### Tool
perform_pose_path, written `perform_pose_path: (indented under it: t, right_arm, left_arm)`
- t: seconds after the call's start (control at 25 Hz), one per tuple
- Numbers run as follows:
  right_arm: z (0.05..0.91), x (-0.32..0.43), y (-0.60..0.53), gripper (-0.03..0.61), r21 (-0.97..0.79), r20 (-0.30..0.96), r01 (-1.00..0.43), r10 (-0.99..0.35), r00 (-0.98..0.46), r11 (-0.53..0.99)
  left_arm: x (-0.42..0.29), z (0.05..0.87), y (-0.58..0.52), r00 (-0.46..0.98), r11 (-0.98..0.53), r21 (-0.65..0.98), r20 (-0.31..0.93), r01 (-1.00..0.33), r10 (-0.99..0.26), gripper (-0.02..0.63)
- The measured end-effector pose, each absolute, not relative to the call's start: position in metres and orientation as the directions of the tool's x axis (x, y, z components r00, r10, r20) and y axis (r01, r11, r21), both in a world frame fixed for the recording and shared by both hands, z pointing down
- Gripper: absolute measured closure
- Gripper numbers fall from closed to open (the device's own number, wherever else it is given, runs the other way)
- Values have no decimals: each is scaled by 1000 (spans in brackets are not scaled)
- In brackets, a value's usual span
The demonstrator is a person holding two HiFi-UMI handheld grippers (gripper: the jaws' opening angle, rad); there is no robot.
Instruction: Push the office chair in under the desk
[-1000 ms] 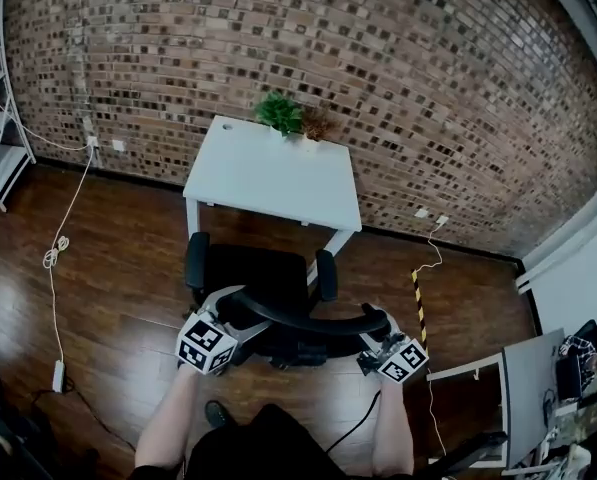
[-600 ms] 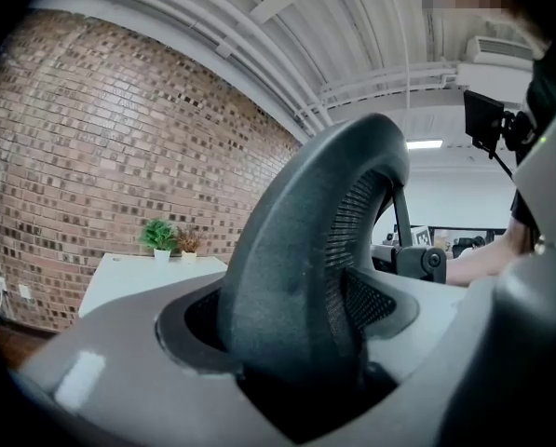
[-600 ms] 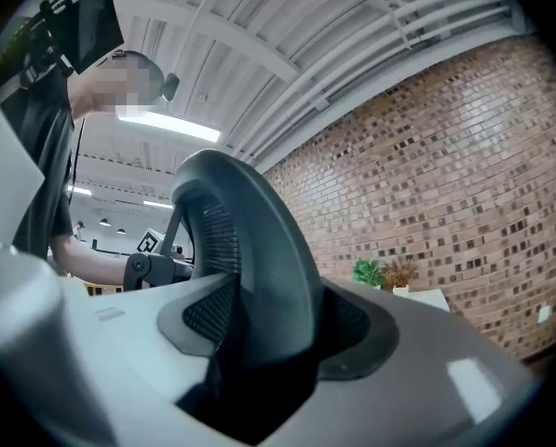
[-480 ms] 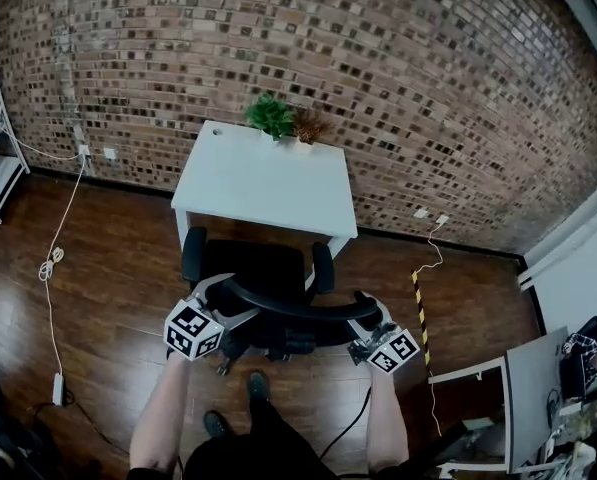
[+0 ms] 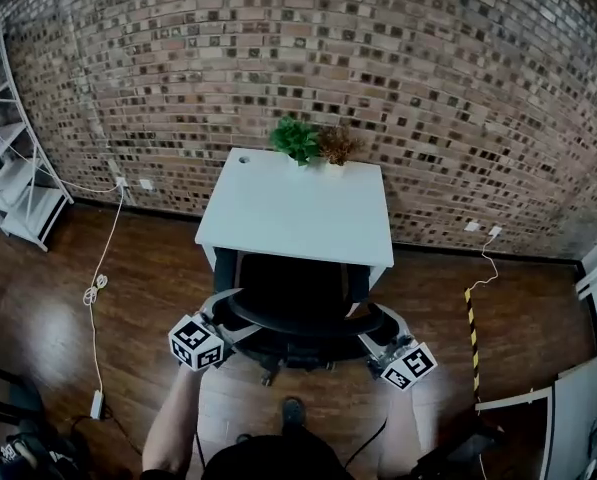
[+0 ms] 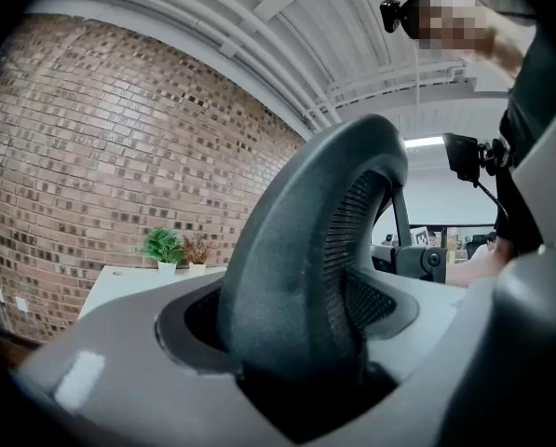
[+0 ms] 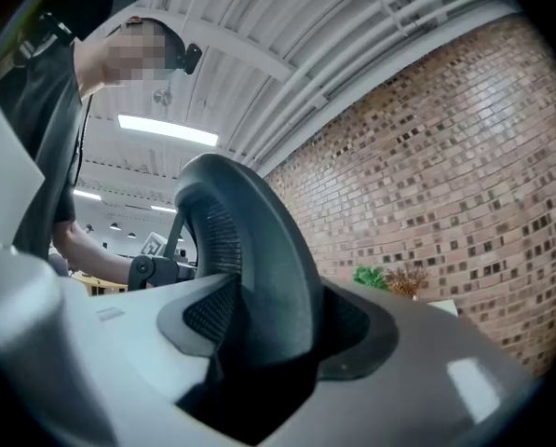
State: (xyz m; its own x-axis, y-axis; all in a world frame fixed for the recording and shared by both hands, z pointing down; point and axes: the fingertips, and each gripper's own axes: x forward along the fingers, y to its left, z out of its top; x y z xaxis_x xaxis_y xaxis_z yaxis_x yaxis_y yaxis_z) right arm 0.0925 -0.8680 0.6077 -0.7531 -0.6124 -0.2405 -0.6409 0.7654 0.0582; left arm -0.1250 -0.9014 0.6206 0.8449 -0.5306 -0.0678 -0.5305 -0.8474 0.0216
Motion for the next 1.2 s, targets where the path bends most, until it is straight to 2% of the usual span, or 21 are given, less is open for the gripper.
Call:
perform_pose_path:
  t: [0.64,1.2]
  right_arm:
    - [627,93,-1001,331,73,-263,-689,-652,-711,722]
    - [652,91,-1122,328,54,-223,-692,-666,-711,720]
  left_arm:
    - [-124,635,-1044,858,-861,48,-77,-506,-509,167]
    - [-130,641,-1150,862,-867,31,-89,-498,-499,173]
